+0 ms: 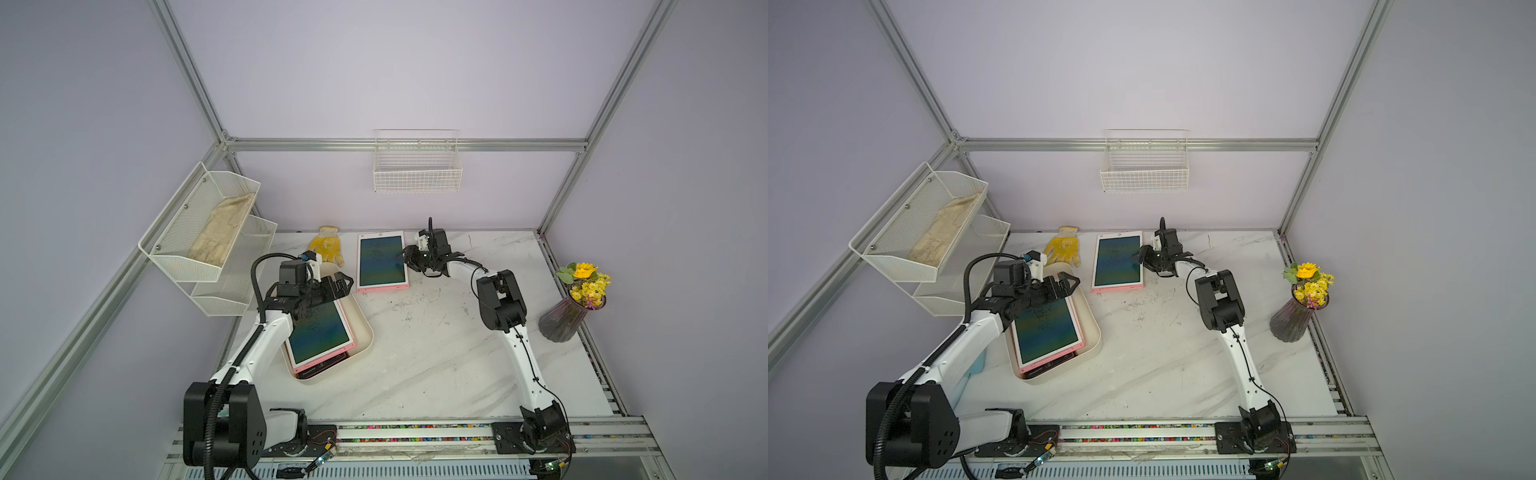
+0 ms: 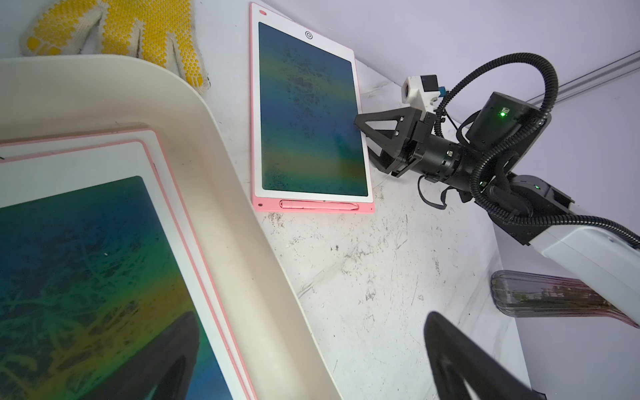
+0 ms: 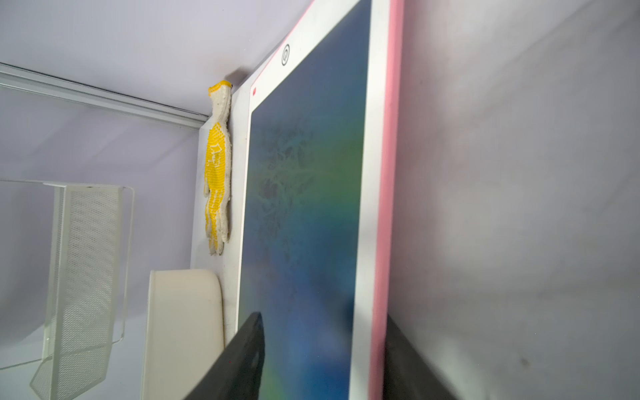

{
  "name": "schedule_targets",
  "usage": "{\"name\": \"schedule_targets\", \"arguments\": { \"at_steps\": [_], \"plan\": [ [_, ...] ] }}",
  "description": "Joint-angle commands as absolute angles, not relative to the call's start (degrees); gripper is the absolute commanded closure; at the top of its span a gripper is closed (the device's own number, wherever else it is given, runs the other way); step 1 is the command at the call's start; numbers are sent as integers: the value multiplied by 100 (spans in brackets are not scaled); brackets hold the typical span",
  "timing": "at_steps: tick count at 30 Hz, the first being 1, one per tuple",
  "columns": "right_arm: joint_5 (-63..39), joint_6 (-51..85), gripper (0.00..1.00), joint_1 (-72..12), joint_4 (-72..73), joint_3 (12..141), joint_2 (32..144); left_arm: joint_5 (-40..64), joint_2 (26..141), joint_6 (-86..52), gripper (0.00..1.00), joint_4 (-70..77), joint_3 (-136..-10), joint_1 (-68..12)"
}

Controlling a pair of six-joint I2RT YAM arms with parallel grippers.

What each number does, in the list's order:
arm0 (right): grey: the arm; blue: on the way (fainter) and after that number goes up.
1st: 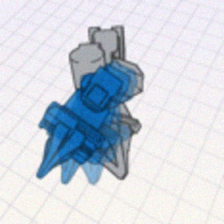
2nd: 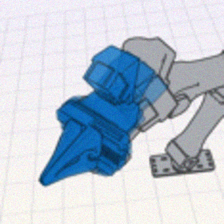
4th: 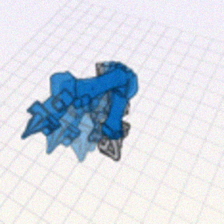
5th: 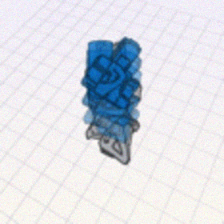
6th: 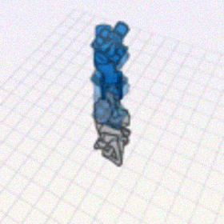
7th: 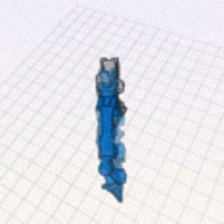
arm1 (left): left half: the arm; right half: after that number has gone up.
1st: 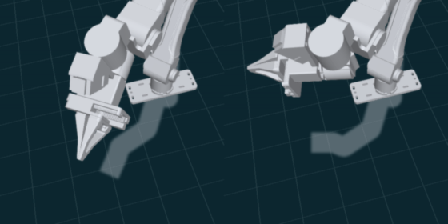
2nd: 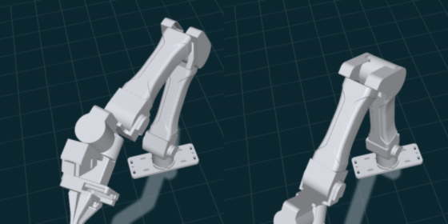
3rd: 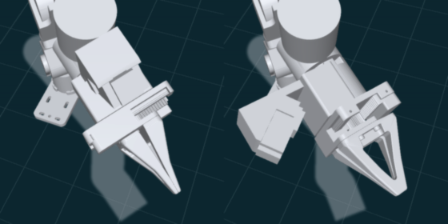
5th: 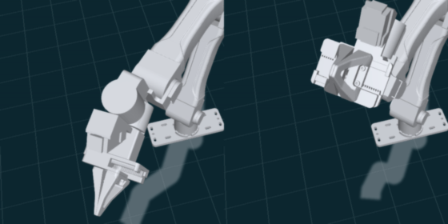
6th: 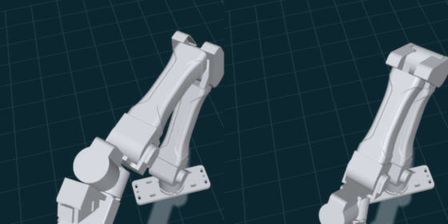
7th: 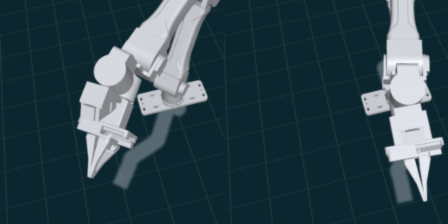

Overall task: Take out the writing tablet from the storage box
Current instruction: Place the writing tablet at the center of the board.

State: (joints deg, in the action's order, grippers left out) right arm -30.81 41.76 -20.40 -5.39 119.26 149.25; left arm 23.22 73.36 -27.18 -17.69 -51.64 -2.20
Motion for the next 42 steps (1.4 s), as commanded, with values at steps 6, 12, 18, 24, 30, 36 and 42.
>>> {"name": "schedule_targets", "arguments": {
  "at_steps": [6,12,18,24,30,36,42],
  "plan": [
    [-2269,3841,46,-2127,-1570,12113,15150,2401,7132,-2584,0,-1684,-5092,-81],
    [-2418,3858,46,-2160,-1272,11387,14835,2435,7166,-2572,0,-1653,-5083,-51],
    [-2507,3955,47,-2250,-887,10598,14492,2444,7142,-2584,0,-1635,-5050,-15],
    [-2391,3964,47,-2259,-876,10448,14351,2475,7172,-2576,0,-1608,-5041,-1],
    [-2429,3960,47,-2261,-818,10254,14169,2126,7050,-2633,0,-1718,-5064,44],
    [-2759,4010,47,-2250,-659,9852,14077,1012,6671,-2778,0,-1826,-5031,86],
    [-2956,4375,49,-2268,-185,8990,13755,166,6580,-2828,0,-1720,-5131,196]
  ]
}}
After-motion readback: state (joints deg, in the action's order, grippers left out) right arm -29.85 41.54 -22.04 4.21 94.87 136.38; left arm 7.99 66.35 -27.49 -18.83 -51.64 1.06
